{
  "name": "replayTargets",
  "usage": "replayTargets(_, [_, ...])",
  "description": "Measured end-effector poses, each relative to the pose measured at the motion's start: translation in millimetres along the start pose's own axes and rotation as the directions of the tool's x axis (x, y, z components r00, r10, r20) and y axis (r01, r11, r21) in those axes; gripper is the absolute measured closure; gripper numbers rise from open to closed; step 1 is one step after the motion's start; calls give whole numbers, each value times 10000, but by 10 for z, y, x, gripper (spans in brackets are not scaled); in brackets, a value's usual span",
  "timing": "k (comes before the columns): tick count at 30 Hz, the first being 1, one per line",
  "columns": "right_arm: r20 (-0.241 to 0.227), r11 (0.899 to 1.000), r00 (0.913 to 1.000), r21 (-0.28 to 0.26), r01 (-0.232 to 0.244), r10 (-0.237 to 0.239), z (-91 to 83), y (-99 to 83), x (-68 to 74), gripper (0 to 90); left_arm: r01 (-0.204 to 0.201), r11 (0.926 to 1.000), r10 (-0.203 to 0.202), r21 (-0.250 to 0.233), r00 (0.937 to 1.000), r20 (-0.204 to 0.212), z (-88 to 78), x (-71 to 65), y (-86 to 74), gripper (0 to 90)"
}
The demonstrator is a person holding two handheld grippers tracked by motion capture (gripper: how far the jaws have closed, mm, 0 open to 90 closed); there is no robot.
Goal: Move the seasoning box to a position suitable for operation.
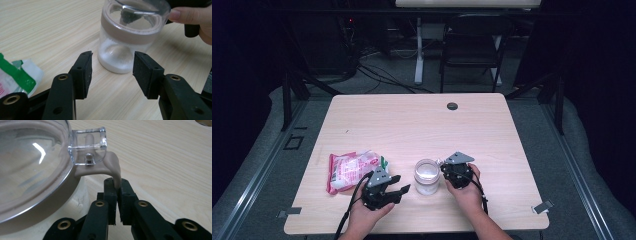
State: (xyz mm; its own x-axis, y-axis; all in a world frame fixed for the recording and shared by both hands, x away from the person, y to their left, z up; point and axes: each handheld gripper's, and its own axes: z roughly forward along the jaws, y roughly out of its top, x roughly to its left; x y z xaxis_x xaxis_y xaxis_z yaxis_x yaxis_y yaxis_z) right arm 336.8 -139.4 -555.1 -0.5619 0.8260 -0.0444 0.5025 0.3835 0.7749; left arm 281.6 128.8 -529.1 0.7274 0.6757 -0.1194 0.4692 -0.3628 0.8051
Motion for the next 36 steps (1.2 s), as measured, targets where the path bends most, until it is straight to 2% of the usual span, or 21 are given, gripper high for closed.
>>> replayTargets(2, [185, 9999, 9997, 21, 138, -138, -35, -19, 29, 863, 11, 10000, -12, 5, 10000, 53, 14, 6, 21, 501])
replayTargets(5, [189, 10000, 9998, 74, 35, -36, -108, -63, 70, 854, 19, 10000, -19, 47, 10000, 63, 41, 10, 52, 504])
replayTargets(8, [71, 9999, 10000, 101, 34, -35, -180, -105, 107, 841, 67, 9999, -68, 104, 9999, 97, 57, 30, 96, 543])
replayTargets(11, [-322, 9996, 9991, 16, -277, 277, -268, -158, 152, 823, 15, 9997, -16, 253, 10000, 42, 55, 53, 129, 600])
replayTargets(15, [-386, 10000, 9992, -59, -72, 70, -368, -197, 203, 810, 185, 9997, -186, 160, 9998, 67, 71, 74, 164, 648])
replayTargets(19, [-492, 10000, 9988, -29, -84, 82, -419, -231, 207, 787, 54, 9995, -55, 316, 10000, 38, 121, 75, 184, 694])
replayTargets(22, [-575, 9999, 9983, -53, -120, 116, -462, -252, 224, 756, -105, 9992, 106, 393, 9999, -29, 170, 78, 184, 710])
replayTargets(26, [-634, 9999, 9979, -107, -125, 118, -511, -262, 245, 726, -122, 9990, 121, 440, 9999, 36, 198, 98, 197, 708])
replayTargets(28, [-654, 9999, 9979, -102, 8, -15, -532, -259, 247, 714, -65, 9993, 68, 376, 9999, -81, 211, 100, 202, 708])
replayTargets(29, [-701, 9998, 9975, -178, 45, -58, -552, -255, 247, 702, -55, 9990, 53, 449, 10000, 54, 205, 108, 208, 710])
replayTargets(30, [-733, 9997, 9973, -259, 22, -41, -572, -250, 249, 689, -54, 9990, 54, 435, 10000, 17, 190, 118, 224, 714])
replayTargets(31, [-982, 9997, 9951, -227, 119, -140, -637, -225, 251, 654, 10, 9993, -11, 366, 10000, 15, 181, 119, 230, 725])
replayTargets(32, [-1038, 9996, 9943, -183, 216, -233, -667, -214, 254, 651, -85, 9993, 84, 370, 10000, 36, 163, 129, 241, 728])
replayTargets(33, [-1082, 9992, 9935, -225, 323, -346, -701, -206, 259, 648, 29, 9996, -30, 280, 10000, 36, 142, 128, 252, 732])
replayTargets(36, [-1081, 9971, 9930, -643, 400, -468, -834, -145, 271, 616, -10, 9999, 9, 104, 10000, 46, 71, 133, 295, 768])
